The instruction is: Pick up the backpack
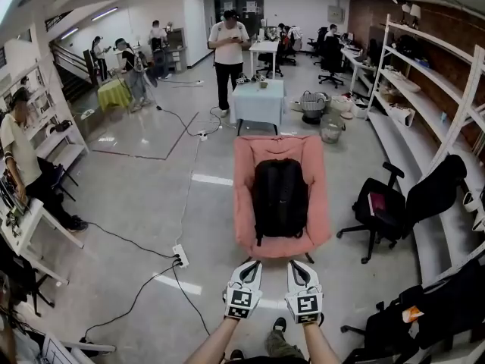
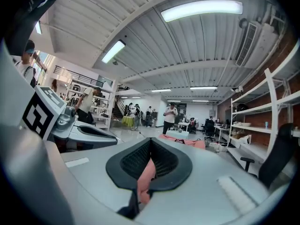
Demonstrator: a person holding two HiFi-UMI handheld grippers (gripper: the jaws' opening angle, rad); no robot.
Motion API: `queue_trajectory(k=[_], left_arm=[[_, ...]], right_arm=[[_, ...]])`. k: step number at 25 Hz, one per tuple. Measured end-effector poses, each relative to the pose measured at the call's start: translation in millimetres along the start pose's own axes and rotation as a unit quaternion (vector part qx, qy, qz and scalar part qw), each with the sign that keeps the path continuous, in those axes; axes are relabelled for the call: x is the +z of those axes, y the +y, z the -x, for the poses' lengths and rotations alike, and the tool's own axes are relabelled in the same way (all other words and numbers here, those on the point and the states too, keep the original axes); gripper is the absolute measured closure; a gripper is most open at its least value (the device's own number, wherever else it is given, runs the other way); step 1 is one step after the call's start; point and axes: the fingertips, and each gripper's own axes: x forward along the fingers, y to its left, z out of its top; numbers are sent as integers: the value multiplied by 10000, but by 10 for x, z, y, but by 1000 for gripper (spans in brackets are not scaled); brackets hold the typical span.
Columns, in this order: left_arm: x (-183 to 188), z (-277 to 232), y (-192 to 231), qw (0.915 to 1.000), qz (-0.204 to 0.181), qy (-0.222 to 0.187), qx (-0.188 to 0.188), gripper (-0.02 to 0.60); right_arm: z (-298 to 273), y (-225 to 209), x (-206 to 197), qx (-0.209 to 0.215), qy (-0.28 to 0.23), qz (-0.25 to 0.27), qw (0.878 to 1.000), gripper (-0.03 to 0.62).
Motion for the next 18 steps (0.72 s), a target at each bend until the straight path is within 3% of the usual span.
queue_trajectory(k=[9,18], left_arm=[[371,-1316,-152,9997,-230,-81,-39,580],[288,-1939,-78,9995,-166,268,-63,580]], right_arm=[[-636,-1253,-229,63,30,-276,9996,580],[-1182,-1704,-305,253,99,-431,9987,580]])
